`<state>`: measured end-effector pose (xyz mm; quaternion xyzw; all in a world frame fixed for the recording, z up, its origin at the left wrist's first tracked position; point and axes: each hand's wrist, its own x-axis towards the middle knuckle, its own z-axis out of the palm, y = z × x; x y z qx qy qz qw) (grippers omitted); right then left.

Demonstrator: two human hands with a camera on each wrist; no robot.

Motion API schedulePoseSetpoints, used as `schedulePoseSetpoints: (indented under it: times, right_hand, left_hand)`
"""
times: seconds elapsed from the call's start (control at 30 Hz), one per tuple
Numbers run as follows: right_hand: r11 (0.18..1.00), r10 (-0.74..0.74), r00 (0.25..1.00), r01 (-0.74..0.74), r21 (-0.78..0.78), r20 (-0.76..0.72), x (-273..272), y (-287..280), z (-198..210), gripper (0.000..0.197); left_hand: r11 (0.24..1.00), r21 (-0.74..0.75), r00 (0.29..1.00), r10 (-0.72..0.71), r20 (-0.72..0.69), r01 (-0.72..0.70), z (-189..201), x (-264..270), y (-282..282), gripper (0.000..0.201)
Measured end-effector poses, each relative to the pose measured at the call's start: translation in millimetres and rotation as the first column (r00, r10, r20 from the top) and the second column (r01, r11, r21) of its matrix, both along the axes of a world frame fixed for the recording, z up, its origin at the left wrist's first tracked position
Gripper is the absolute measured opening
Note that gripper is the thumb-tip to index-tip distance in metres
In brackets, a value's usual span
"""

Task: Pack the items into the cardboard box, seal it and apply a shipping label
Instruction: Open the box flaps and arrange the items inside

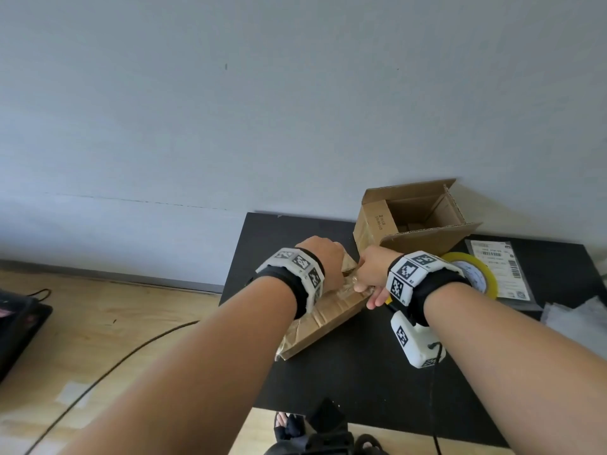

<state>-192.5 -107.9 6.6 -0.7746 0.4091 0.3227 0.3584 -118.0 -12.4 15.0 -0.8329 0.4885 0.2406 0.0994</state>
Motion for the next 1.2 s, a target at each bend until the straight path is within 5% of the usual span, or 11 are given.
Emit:
schedulePoseSetpoints:
  times: [0.23, 0.37, 0.47, 0.6, 0.73, 0.83, 0.93, 1.1, 1.2]
  right_hand:
    - [0.998, 0.024, 1.0, -0.023, 0.053, -0.008, -5.4, -1.3, 4.5, 0.025]
    - [0.998, 0.023, 1.0, -0.023, 0.061, 0.002, -6.1, -2.0, 4.3, 0.031]
    - [0.998, 0.016, 1.0, -0.017, 0.059, 0.016, -7.7, -2.2, 4.7, 0.031]
    - [0.999, 0.034, 0.999, -0.035, 0.025, 0.041, -9.7, -0.9, 3.4, 0.032]
    - [0.985, 0.148, 0.989, -0.146, -0.095, 0.015, -7.4, 0.8, 5.3, 0.029]
    - [0.812, 0.474, 0.878, -0.463, -0.355, -0.062, 0.3, 3.8, 19.9, 0.039]
    - [0.582, 0.713, 0.696, -0.651, -0.487, -0.078, 6.5, 13.0, 27.5, 0.037]
    - [0.479, 0.812, 0.579, -0.734, -0.482, -0.074, 2.8, 23.7, 19.0, 0.043]
    - [0.438, 0.832, 0.555, -0.684, -0.583, -0.026, -4.1, 20.4, 21.3, 0.026]
  left_hand:
    - [0.93, -0.09, 0.898, 0.313, -0.31, -0.356, 7.3, 41.3, 17.2, 0.039]
    - [0.9, -0.209, 0.924, 0.372, -0.086, -0.382, 0.0, 53.3, 27.0, 0.034]
    - [0.957, -0.078, 0.96, 0.279, -0.037, -0.281, -13.7, 42.8, 21.2, 0.021]
    - [0.935, 0.05, 0.91, 0.354, -0.218, -0.351, -34.2, 39.0, 35.0, 0.043]
    - [0.928, 0.096, 0.899, 0.373, -0.229, -0.361, -23.6, 54.4, 47.4, 0.067]
    - [0.948, 0.224, 0.958, 0.259, -0.125, -0.227, -23.6, 52.1, 52.0, 0.081]
    - [0.956, 0.171, 0.96, 0.258, -0.11, -0.238, -30.9, 48.9, 50.8, 0.078]
    - [0.963, 0.008, 0.962, 0.269, -0.052, -0.269, -27.4, 51.6, 42.8, 0.068]
    - [0.957, -0.022, 0.958, 0.287, -0.024, -0.288, -31.8, 51.6, 37.6, 0.063]
